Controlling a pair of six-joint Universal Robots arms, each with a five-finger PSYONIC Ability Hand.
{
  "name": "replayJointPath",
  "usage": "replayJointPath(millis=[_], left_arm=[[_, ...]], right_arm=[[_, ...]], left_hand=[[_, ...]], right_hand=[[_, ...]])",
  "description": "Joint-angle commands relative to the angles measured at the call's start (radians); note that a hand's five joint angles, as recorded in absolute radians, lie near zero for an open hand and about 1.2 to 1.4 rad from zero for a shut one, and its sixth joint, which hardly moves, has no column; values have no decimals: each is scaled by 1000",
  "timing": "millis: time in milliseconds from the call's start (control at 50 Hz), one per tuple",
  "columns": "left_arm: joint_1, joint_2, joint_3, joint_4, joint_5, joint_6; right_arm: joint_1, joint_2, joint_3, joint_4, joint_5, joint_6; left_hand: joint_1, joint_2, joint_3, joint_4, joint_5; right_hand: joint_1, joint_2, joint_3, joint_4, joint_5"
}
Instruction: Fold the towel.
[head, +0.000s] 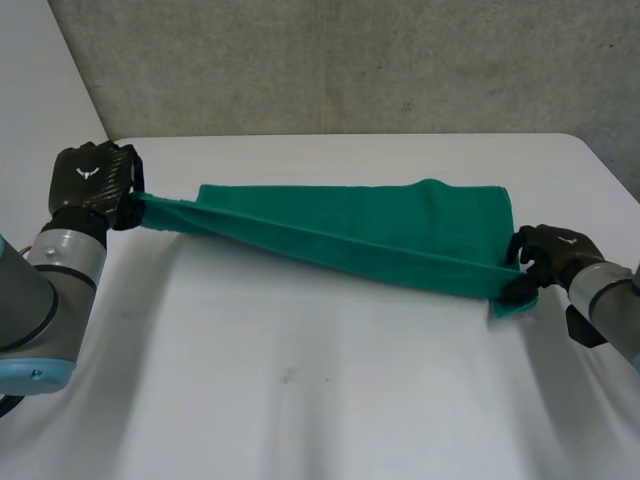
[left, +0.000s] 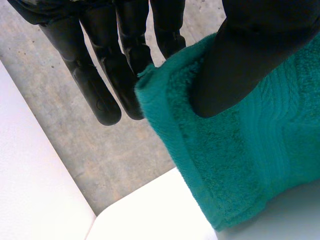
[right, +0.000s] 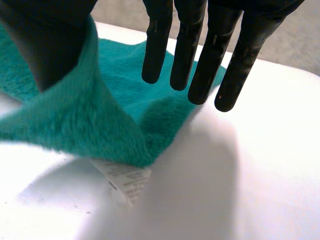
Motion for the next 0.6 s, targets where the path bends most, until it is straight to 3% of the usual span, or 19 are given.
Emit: replayJointPath(millis=[20, 40, 160, 240, 280, 300, 420, 520, 600], left_arm=[[-3, 5, -10, -8, 4, -37], [-2, 6, -11, -9, 2, -37], [8, 38, -11, -71, 1, -27], [38, 115, -15, -202, 4, -28], [46, 136, -15, -235, 5, -28], [66, 205, -12, -332, 8, -33], [103, 398, -7, -460, 22, -36], [104, 469, 3, -491, 68, -31], [103, 444, 8, -561, 88, -14]], right_arm=[[-25, -32, 45, 5, -12, 21], [-25, -35, 46, 7, -13, 21], [-27, -111, 51, 13, -62, -89], [-27, -193, 57, 21, -81, -211], [-25, -304, 58, 48, -79, -391], [-25, -370, 58, 63, -76, -468], [-19, -561, 0, 79, -75, -539], [-25, -581, -63, 214, -81, -554], [-24, -507, -112, 352, -76, -594]], left_hand=[[241, 196, 201, 195, 261], [241, 196, 201, 195, 261], [241, 196, 201, 195, 261], [241, 196, 201, 195, 261], [241, 196, 201, 195, 261], [241, 196, 201, 195, 261], [241, 196, 201, 195, 261], [241, 196, 201, 195, 261], [241, 196, 201, 195, 261]], right_hand=[[474, 377, 389, 395, 388], [803, 705, 717, 723, 717], [806, 708, 721, 727, 720], [806, 708, 721, 727, 720], [806, 708, 721, 727, 720], [806, 708, 721, 727, 720], [806, 708, 721, 727, 720], [806, 708, 721, 727, 720], [806, 708, 721, 727, 720]])
